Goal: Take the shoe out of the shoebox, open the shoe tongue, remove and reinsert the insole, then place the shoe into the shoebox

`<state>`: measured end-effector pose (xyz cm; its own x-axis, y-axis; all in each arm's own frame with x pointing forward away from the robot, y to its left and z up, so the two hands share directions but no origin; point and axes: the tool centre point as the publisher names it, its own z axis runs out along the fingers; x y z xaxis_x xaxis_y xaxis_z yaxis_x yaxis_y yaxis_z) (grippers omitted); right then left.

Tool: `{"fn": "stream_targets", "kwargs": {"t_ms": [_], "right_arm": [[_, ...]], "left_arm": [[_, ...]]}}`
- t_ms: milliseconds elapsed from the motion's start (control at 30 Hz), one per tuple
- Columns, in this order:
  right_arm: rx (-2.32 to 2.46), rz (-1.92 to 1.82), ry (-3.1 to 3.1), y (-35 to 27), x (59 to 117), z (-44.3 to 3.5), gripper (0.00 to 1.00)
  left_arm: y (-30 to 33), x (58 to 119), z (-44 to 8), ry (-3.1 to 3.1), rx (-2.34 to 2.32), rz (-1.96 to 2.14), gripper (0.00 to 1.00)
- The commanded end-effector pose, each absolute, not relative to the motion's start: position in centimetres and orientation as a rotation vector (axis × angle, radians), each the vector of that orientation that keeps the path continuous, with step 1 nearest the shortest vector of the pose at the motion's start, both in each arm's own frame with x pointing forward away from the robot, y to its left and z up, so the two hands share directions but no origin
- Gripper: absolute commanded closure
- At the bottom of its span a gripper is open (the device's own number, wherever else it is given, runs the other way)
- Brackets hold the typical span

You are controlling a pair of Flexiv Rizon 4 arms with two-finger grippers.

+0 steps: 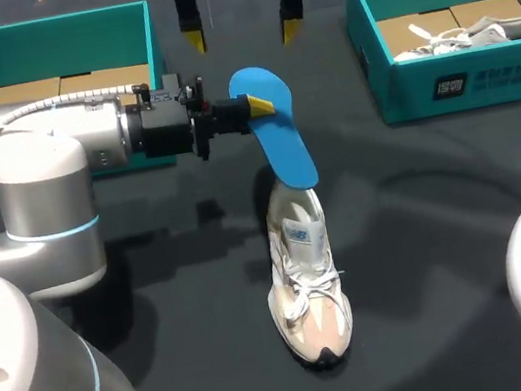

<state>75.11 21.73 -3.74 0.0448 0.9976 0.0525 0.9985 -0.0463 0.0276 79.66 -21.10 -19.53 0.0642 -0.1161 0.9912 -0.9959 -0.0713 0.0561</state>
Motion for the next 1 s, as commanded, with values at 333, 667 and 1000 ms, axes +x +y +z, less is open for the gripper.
{"fn": "stream_targets", "kwargs": {"t_ms": [333,667,1000], "right_arm": [[-2.065,-0.492,-1.888,17.2,75.5,-4.4,0.0],[-1.931,-0.657,-1.696,15.3,75.7,-5.8,0.0],[-1.781,-0.768,-1.536,13.6,76.0,-8.0,0.0]], "left_arm": [[-21.1,79.6,-19.6,-1.219,1.375,1.155,1.0],[-21.1,79.6,-19.6,-1.219,1.375,1.155,1.0],[-21.1,79.6,-19.6,-1.219,1.375,1.155,1.0]]}}
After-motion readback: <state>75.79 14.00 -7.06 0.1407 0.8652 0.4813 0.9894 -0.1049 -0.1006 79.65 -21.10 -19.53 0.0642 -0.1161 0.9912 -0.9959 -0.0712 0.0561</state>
